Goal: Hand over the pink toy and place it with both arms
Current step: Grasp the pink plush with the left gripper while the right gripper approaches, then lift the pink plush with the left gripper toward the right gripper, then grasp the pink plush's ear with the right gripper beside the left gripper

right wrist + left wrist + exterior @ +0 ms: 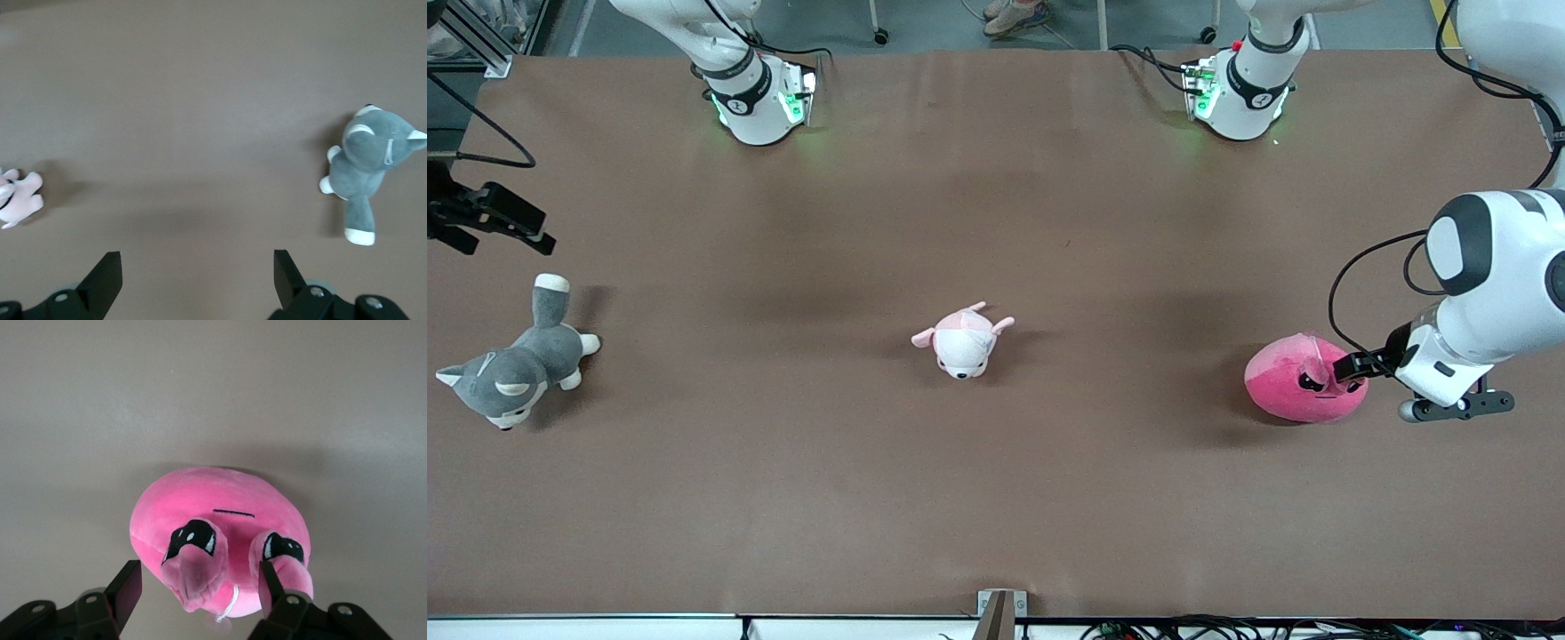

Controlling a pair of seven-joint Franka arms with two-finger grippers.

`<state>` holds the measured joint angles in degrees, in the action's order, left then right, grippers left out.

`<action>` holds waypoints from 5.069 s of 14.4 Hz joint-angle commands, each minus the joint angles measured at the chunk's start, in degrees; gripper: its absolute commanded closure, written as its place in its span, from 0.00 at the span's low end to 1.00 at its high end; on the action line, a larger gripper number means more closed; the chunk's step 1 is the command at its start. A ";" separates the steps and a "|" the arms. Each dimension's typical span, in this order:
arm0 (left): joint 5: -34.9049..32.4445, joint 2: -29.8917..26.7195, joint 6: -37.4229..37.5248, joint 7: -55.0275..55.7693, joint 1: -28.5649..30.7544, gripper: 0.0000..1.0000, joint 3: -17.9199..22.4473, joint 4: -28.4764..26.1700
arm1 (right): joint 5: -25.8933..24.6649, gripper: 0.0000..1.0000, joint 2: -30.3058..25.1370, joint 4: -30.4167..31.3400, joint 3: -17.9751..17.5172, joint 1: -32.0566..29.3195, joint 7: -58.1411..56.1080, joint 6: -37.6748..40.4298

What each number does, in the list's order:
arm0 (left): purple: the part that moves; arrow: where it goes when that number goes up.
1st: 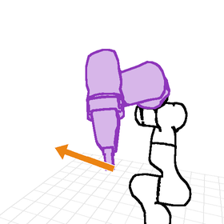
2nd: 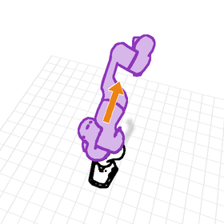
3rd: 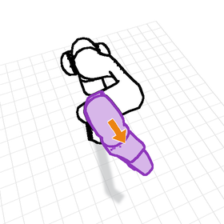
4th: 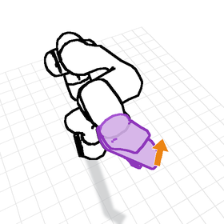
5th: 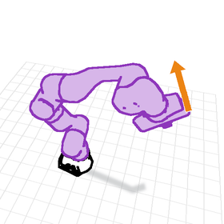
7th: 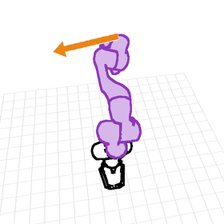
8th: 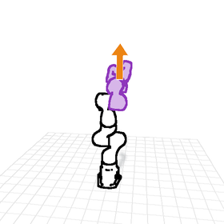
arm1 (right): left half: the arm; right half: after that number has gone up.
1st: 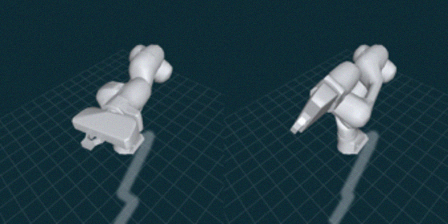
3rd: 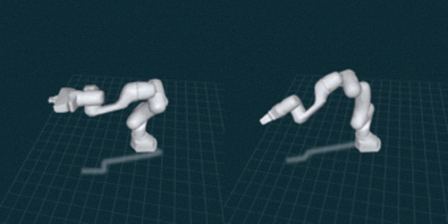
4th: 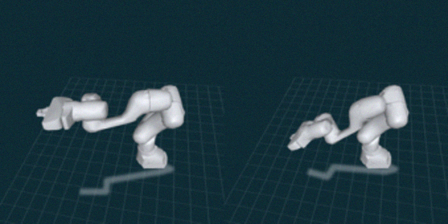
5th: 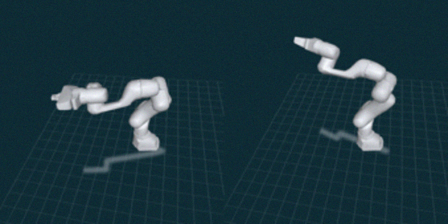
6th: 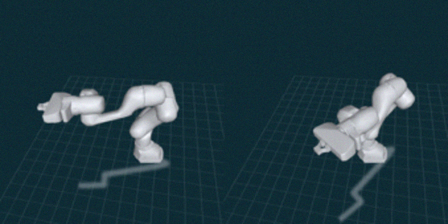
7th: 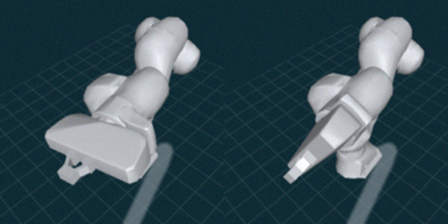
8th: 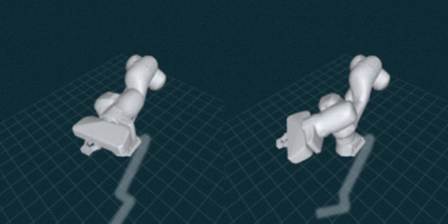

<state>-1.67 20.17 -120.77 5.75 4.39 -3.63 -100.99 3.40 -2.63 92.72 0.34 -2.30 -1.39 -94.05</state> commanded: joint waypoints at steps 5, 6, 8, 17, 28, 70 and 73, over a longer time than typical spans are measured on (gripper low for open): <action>-0.09 -1.01 -1.22 0.49 0.80 0.49 -0.24 -2.19 | 9.52 0.09 -0.27 0.09 0.19 5.36 1.30 0.01; -0.09 -1.01 -1.22 0.49 0.80 0.57 -0.24 -2.19 | 9.61 0.14 0.08 0.00 0.19 6.42 1.39 -0.08; -0.09 -0.66 -1.31 0.49 0.89 0.75 -0.24 -2.19 | 12.23 0.17 0.34 0.00 0.19 8.00 1.65 -0.08; 0.08 -4.44 4.28 -0.66 0.45 1.00 -2.33 3.06 | 25.23 0.17 3.33 0.00 0.19 14.86 3.05 -1.49; 2.63 -4.61 26.01 8.56 -0.69 1.00 -20.78 22.23 | 27.62 0.19 4.03 0.27 0.19 19.16 4.19 -0.70; 2.55 0.74 8.97 75.63 -29.96 0.99 -26.69 29.62 | 37.65 0.26 12.03 -3.25 0.27 27.08 14.05 -3.77; 2.55 0.92 8.19 75.72 -29.96 0.99 -26.69 29.62 | 37.29 0.27 12.21 -3.25 0.19 27.17 13.96 -4.92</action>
<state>0.91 20.21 -111.71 80.68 -24.65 -30.87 -73.10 39.80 8.91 90.51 0.08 24.36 12.12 -98.64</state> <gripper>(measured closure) 0.938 0.256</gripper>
